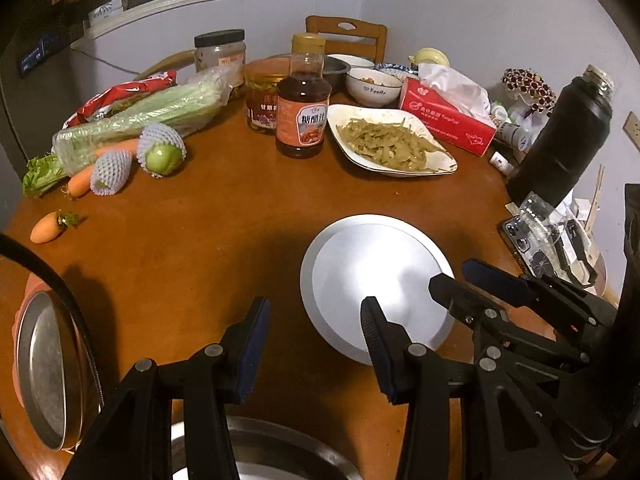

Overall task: Organize plates and bowls
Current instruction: 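Close both grippers on the rim of the white plate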

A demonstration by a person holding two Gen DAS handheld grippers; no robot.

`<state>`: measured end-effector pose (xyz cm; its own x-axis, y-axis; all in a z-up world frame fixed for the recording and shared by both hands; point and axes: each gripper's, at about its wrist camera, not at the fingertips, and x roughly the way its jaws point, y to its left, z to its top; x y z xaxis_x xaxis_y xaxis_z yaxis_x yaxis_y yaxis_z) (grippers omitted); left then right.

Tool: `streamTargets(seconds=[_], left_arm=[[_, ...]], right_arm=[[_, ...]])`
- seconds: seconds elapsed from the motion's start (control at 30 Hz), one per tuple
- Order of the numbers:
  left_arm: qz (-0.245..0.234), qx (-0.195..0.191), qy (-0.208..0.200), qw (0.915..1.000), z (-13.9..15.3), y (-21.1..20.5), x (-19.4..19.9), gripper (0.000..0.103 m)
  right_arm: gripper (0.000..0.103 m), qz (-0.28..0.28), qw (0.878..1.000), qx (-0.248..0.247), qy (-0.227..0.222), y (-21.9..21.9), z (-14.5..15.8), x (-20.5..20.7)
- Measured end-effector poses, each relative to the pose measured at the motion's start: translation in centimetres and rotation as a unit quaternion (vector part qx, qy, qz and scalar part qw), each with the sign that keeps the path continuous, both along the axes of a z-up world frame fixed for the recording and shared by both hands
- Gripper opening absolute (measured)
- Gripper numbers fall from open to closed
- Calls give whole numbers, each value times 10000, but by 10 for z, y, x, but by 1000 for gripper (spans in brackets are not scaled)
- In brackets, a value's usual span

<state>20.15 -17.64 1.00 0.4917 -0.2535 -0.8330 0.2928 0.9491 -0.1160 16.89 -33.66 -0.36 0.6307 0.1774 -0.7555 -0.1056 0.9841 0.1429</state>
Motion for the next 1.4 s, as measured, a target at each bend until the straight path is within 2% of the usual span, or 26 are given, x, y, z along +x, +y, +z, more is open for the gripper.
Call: streamTargets(seconds=[0.4,0.67,0.73,1.4], left_arm=[[-33,-126,212,9997,-14,-2,13,46],[-110,-292,343,9989,-19,-3,16,40],[-122,-271,306,9991,-18,-4,15,39],[-42,-346,86,9994,0,16,-6,39]], right_arm=[[35,60,9999,-3,105,2,-11,12],[23,158,9997,-144,79,7,-13,14],[21,202,9997,-106,90,8,-13,14],[21,319,9993,-175,-91,27,4,-2]])
